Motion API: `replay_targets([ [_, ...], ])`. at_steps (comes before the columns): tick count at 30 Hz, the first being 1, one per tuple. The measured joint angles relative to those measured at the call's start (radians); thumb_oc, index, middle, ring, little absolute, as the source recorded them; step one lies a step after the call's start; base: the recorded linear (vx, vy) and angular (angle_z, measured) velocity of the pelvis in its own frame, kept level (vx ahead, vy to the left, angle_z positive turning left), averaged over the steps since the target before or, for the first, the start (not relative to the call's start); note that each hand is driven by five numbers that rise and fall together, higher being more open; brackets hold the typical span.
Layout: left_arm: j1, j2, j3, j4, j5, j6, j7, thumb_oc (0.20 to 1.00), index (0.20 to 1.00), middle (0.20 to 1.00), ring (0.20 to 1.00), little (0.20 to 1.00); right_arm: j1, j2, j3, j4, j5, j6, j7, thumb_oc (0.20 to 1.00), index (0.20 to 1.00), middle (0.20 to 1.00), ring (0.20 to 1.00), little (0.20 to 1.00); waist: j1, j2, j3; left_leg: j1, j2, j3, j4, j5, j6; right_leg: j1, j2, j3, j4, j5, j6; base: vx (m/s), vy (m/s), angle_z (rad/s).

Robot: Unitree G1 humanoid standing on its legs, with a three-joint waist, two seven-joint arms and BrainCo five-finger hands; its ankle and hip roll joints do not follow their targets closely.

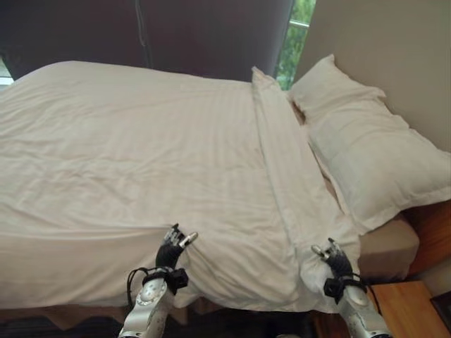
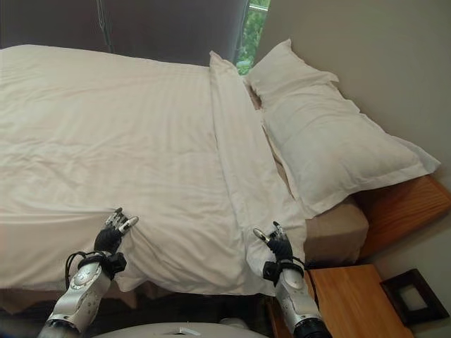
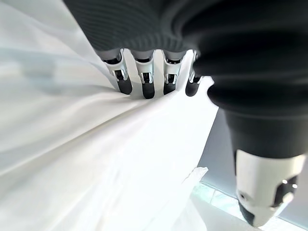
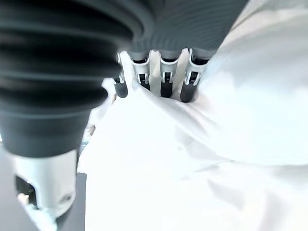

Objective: Making the bed.

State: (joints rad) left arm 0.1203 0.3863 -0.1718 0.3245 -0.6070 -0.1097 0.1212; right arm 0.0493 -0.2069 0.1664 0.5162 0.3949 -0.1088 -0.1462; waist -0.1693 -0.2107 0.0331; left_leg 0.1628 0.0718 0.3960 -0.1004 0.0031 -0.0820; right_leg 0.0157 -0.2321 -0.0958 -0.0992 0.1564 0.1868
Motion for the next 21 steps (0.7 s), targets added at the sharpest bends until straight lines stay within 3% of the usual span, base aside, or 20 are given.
replay_targets([
  [13, 0.03, -0.004, 0.002, -0.002, 0.039, 0.005, -0.051, 1.0, 1.0, 1.0, 1.0, 1.0, 0.029, -0.063, 0.018, -0.011, -0.168, 0.019, 0.026, 1.0, 1.0, 1.0, 1.0, 1.0, 0.009, 0.021, 0.015, 0.016, 0.019, 0.001, 0.0, 0.002, -0.006, 0.014, 0.02, -0.003, 0.0, -0.005, -0.006, 0.0, 0.0, 0.0],
  [21, 0.062, -0.021, -0.006, 0.079, 0.079, 0.011, -0.102, 1.0, 1.0, 1.0, 1.0, 1.0, 0.092, -0.071, 0.001, 0.048, -0.293, 0.058, 0.025, 1.0, 1.0, 1.0, 1.0, 1.0, -0.007, 0.026, 0.021, 0.034, 0.026, 0.002, 0.0, -0.003, -0.014, 0.029, 0.027, -0.003, -0.002, -0.012, -0.01, 0.0, 0.001, 0.0],
])
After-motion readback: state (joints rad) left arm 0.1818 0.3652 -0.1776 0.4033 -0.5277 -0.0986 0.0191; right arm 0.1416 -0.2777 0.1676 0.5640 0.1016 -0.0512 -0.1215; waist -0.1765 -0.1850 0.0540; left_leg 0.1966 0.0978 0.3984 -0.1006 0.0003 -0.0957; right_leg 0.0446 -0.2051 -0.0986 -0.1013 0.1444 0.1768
